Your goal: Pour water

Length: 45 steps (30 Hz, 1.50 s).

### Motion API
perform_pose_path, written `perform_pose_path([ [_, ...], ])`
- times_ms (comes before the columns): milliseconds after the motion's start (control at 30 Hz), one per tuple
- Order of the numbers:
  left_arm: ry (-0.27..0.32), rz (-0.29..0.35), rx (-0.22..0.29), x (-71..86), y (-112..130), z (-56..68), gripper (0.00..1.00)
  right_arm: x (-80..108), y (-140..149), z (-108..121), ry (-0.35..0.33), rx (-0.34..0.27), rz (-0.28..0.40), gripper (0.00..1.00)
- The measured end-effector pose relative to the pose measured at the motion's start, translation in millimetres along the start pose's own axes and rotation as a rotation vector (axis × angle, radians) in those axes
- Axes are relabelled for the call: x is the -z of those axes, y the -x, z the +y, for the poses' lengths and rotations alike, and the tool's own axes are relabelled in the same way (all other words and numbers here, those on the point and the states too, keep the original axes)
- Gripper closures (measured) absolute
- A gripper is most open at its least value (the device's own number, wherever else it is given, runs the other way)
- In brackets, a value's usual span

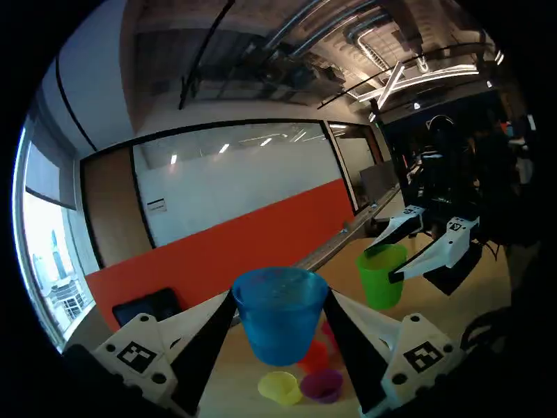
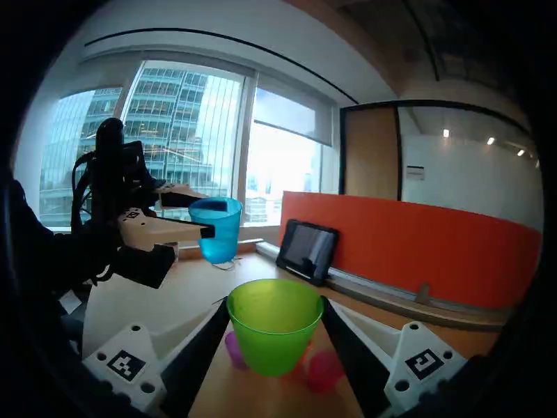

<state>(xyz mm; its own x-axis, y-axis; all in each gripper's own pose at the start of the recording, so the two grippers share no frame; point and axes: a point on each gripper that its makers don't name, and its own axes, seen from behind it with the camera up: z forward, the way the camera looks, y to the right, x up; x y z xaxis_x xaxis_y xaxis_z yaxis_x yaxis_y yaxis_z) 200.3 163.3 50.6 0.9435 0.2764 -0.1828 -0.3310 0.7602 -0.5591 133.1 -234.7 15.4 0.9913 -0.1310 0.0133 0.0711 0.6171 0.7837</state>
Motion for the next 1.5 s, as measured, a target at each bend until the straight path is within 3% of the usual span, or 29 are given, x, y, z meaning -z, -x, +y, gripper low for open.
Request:
perform_pose_path([
  [400, -0.037, 0.018, -0.149, -7.0, -15.1, -10.2, 0.13, -11.6, 2.2, -19.4, -0.053, 0.0, 0.004, 0.05],
  [800, -0.053, 0.049, -0.288, -12.7, -36.1, -12.4, 0.13, -22.6, 3.6, -32.8, -0.088, 0.004, -0.002, 0.05],
  [1200, -0.066, 0.075, -0.458, -9.4, -59.4, -12.1, 0.13, -30.2, 7.1, -45.0, -0.112, 0.018, -0.008, 0.05],
  [1500, -0.072, 0.087, -0.543, -8.8, -72.7, -11.5, 0.12, -35.0, 9.1, -53.1, -0.129, 0.02, -0.008, 0.05],
])
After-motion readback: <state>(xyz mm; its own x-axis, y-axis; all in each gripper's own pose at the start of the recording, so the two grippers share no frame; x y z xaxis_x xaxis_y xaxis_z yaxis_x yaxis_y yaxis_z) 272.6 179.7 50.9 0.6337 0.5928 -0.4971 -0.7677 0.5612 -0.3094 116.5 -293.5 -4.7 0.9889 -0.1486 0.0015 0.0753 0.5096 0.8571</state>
